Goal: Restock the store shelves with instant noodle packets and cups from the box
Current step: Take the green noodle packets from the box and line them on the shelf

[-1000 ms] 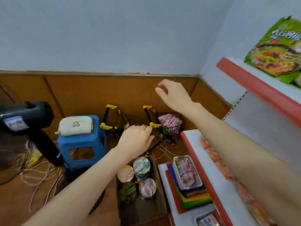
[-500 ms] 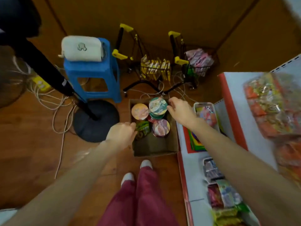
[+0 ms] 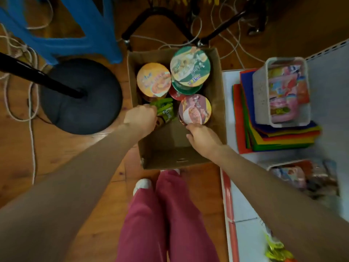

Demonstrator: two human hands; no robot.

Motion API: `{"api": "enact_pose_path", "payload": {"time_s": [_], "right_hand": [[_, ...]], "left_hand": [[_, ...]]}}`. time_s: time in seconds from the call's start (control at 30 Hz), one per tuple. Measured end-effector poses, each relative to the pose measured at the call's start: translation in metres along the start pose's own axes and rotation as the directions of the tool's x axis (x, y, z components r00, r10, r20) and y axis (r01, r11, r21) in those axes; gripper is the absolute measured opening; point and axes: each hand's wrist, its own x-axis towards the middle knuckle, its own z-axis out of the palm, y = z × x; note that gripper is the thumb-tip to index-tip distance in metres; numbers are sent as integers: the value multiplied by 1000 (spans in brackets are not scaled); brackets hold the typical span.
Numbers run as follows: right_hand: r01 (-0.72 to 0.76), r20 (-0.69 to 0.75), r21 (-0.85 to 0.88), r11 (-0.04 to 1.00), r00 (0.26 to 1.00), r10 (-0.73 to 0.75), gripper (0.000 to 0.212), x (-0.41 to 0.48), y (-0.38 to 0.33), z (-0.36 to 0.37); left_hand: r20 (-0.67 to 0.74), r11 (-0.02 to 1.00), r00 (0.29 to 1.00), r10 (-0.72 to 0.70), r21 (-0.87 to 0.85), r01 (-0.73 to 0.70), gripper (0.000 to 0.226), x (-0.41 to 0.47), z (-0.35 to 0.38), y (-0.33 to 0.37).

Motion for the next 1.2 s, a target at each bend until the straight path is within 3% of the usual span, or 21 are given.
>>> {"api": "enact_pose_path", "payload": {"time_s": [0.13, 0.33, 0.47, 0.57, 0.77, 0.9, 0.97, 1.07, 1.2], "right_hand": [[73, 12, -42, 996, 997, -73, 29, 69, 17, 49], [179, 49, -124, 976, 983, -174, 52, 158, 24, 97], [239, 58, -197, 951, 971, -232, 62, 198, 17, 117], [221, 6, -298, 928, 973, -230, 54, 221, 10, 131], [126, -76, -267, 956, 986, -151, 43, 235, 8, 143], [82, -100, -332, 940, 988, -121, 34, 223, 14, 151], [53, -149, -431, 901, 981, -128, 24, 217, 18, 161], [38, -153, -408, 912, 982, -110, 3, 206, 18, 159], [81, -198, -377, 923, 966, -166, 11, 178, 20, 153]], "left_hand": [[46, 997, 997, -56, -49, 59, 27, 69, 56, -7], [116, 982, 982, -146, -105, 159, 35, 145, 115, -26], [157, 955, 960, -231, -154, 255, 26, 177, 138, -35], [134, 964, 966, -220, -124, 237, 28, 190, 152, -37], [155, 956, 954, -257, -100, 274, 27, 198, 164, -36], [152, 965, 958, -241, -69, 254, 24, 194, 164, -33], [151, 968, 962, -227, -75, 240, 24, 192, 165, -34], [146, 967, 967, -209, -114, 226, 24, 186, 162, -32], [113, 957, 973, -199, -193, 218, 25, 168, 154, -24]]}}
